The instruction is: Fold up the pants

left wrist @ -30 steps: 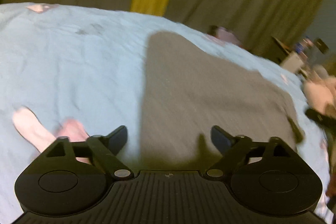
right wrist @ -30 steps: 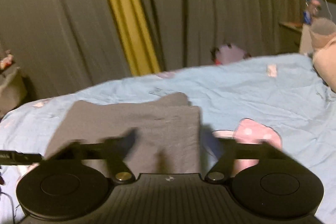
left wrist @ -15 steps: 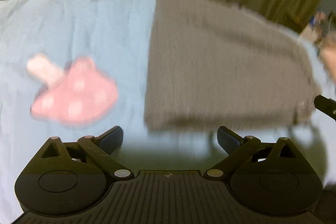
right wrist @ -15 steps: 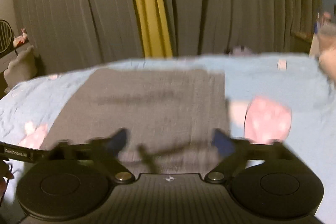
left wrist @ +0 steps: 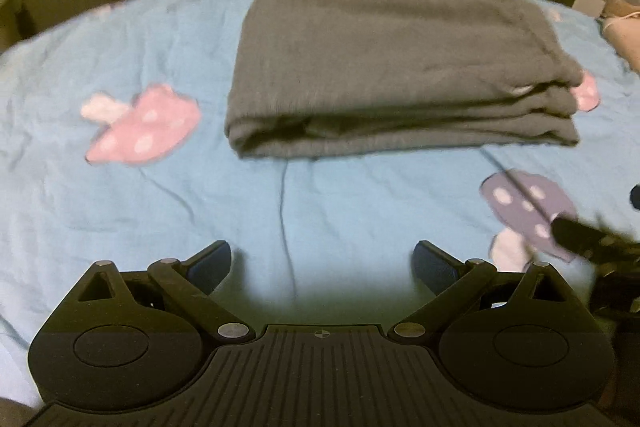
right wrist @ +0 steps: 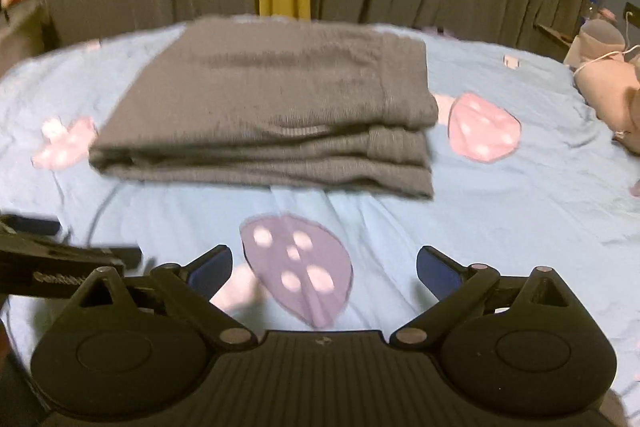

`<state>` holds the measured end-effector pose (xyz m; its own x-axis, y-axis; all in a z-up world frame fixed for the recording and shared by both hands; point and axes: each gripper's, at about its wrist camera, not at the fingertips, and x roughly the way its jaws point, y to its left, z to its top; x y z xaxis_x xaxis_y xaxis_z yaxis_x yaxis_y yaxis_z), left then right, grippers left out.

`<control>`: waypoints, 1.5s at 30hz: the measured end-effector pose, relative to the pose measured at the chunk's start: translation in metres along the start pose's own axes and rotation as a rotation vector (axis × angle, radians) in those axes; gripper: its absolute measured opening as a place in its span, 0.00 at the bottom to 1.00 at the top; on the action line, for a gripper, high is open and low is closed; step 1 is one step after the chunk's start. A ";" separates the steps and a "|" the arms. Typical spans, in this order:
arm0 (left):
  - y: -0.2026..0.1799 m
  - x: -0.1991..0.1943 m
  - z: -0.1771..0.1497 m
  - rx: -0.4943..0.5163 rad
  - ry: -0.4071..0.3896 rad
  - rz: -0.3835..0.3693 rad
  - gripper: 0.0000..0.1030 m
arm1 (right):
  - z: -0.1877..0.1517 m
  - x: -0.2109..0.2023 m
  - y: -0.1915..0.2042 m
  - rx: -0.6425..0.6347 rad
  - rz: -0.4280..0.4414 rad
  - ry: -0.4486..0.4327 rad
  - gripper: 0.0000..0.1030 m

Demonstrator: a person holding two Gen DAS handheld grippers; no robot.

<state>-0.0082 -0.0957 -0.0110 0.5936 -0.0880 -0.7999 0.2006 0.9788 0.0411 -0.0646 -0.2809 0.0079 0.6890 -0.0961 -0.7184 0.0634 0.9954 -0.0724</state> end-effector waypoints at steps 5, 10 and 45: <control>-0.001 -0.027 -0.001 0.006 -0.096 0.030 0.99 | 0.000 -0.009 0.000 0.021 0.030 0.018 0.96; 0.001 -0.041 0.006 0.037 -0.089 0.048 0.99 | 0.003 -0.024 0.000 0.042 0.032 0.035 0.96; -0.004 -0.027 0.054 0.020 0.042 -0.010 0.99 | 0.046 -0.029 -0.010 0.140 -0.016 0.102 0.96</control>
<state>0.0168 -0.1069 0.0429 0.5587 -0.0894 -0.8245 0.2217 0.9741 0.0447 -0.0517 -0.2881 0.0612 0.6107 -0.1045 -0.7850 0.1782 0.9840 0.0076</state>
